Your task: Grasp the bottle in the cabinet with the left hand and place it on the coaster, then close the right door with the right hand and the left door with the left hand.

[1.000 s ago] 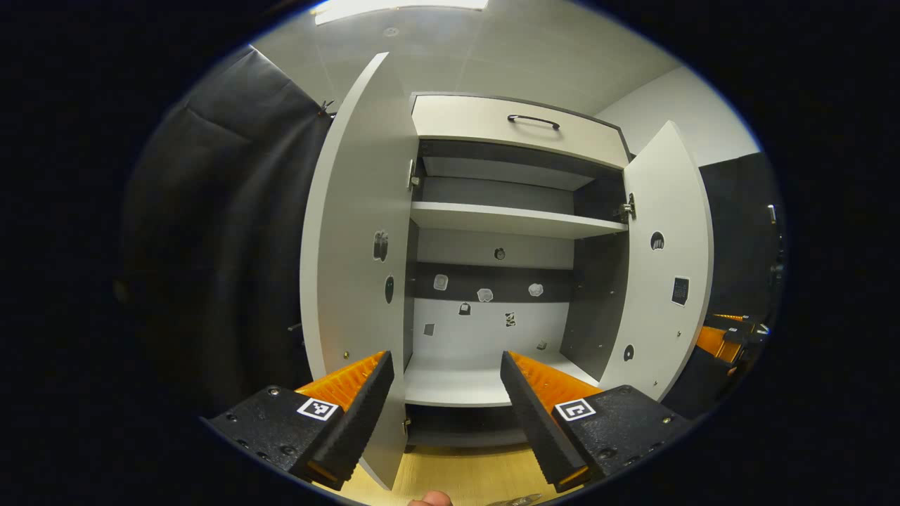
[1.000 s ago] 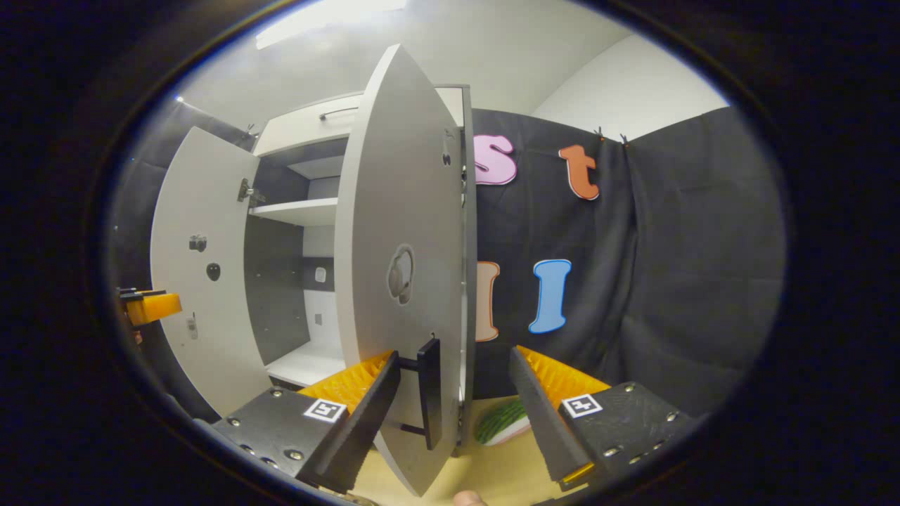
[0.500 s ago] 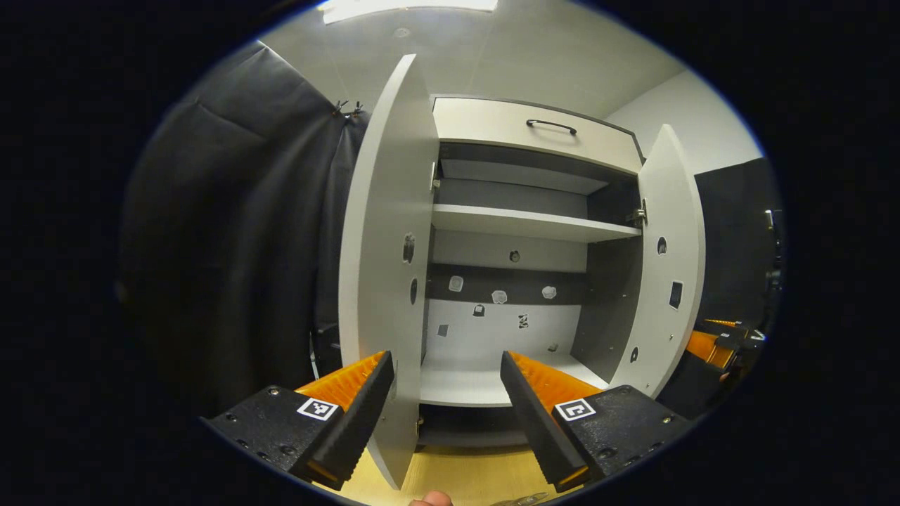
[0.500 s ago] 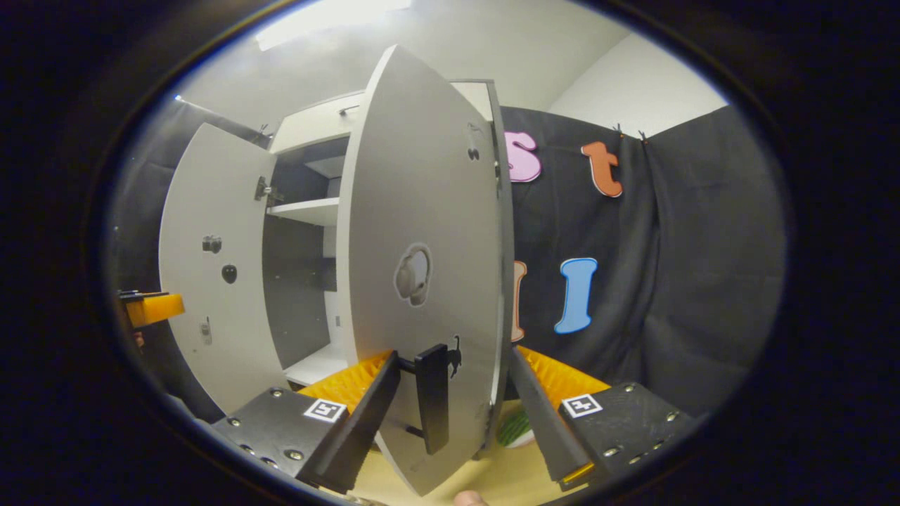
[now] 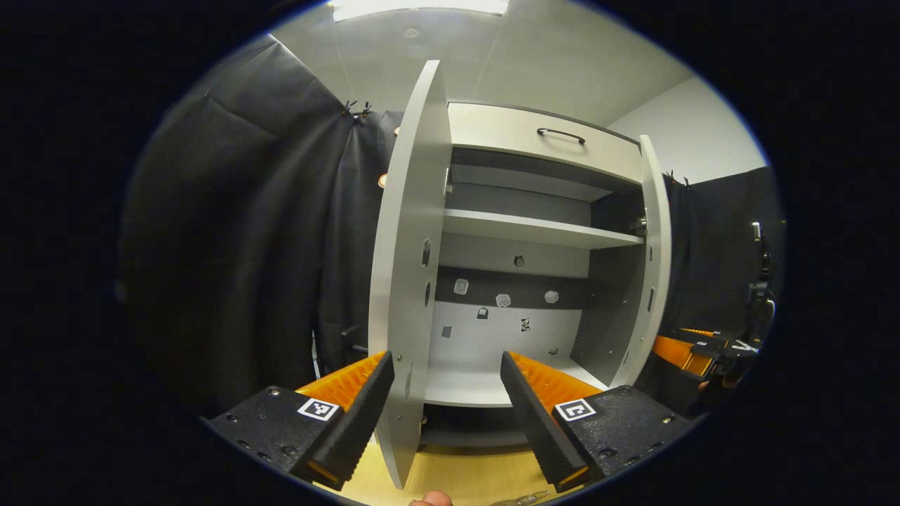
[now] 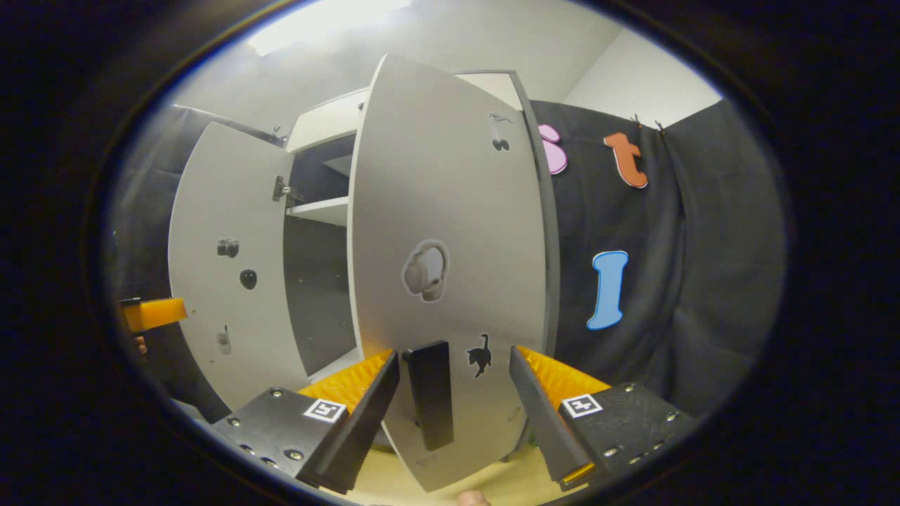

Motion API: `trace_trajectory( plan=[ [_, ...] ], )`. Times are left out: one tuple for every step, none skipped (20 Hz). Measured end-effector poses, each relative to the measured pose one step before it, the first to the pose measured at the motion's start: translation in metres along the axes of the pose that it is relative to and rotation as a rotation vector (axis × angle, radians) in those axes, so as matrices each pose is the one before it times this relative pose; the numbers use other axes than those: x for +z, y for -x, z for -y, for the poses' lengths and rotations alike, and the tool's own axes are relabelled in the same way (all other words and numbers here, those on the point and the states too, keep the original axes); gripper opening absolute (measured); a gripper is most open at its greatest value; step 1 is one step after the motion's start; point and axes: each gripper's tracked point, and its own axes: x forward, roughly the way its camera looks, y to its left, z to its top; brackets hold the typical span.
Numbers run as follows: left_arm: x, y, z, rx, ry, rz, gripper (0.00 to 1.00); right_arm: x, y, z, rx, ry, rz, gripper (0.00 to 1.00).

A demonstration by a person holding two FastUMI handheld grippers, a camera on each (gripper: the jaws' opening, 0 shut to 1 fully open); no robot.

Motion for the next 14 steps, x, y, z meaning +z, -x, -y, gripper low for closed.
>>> trace_trajectory(
  plan=[
    [0.00049,0.0014,-0.00133,0.00188,-0.00059,0.00029,0.92,-0.00074,0.00029,-0.00531,0.0104,-0.0037,0.0,0.96],
    [0.00132,0.00199,-0.00122,0.00272,0.00015,-0.00003,0.96,-0.00177,-0.0005,-0.00378,0.00518,-0.00737,-0.00189,0.96],
    [-0.00038,0.00325,-0.0032,0.00373,0.00006,0.00071,0.96,0.00075,-0.00104,-0.00198,0.00242,-0.00242,0.002,0.97],
    [0.00143,0.00334,-0.00268,0.00429,-0.00032,0.00388,0.96,0.00059,-0.00055,-0.00184,0.00304,0.00002,0.00153,0.94],
    [0.00138,0.00193,-0.00337,0.0069,-0.00088,0.00407,0.96,-0.00008,-0.00082,-0.00154,0.00186,-0.00062,0.00014,0.94],
    [0.00243,0.00175,-0.00414,0.00836,-0.00048,0.0042,0.96,-0.00046,-0.00066,-0.00154,0.00271,-0.00187,-0.00198,0.97],
    [0.00262,0.00232,-0.00413,0.00741,0.00097,0.00517,0.96,-0.0004,-0.00096,-0.00114,0.00205,-0.0019,-0.00061,0.94],
    [0.00301,0.00243,-0.00411,0.0072,0.00224,0.00734,0.96,-0.00157,-0.0005,-0.0022,0.00178,-0.00055,-0.00087,0.97],
    [0.00281,0.00146,-0.00428,0.00781,0.0018,0.00548,0.96,0.00009,-0.00126,-0.00111,0.00113,-0.00023,-0.00058,0.94],
    [0.002,0.00209,-0.00367,0.00769,0.0006,0.00679,0.96,-0.00014,0.00065,-0.00151,0.00137,-0.00201,0.00018,0.94],
    [0.00169,0.00171,-0.00469,0.00976,-0.00199,0.00376,0.96,0.00083,0.00027,-0.00125,0.0026,-0.00357,0.00183,0.97],
    [0.0013,0.00036,-0.00627,0.01172,-0.00404,0.00286,0.96,0.00033,-0.00072,-0.00158,0.00152,-0.00449,0.00231,0.97],
    [0.00266,-0.0006,-0.00508,0.01063,-0.00528,0.00511,0.96,0.00022,0.0007,-0.00075,0.00253,-0.0031,0.00084,0.94],
    [0.00088,-0.00057,-0.00434,0.00921,-0.00379,0.00318,0.96,0.00063,0.0008,0.00018,0.00065,-0.00119,0.00171,0.94]
  ],
)
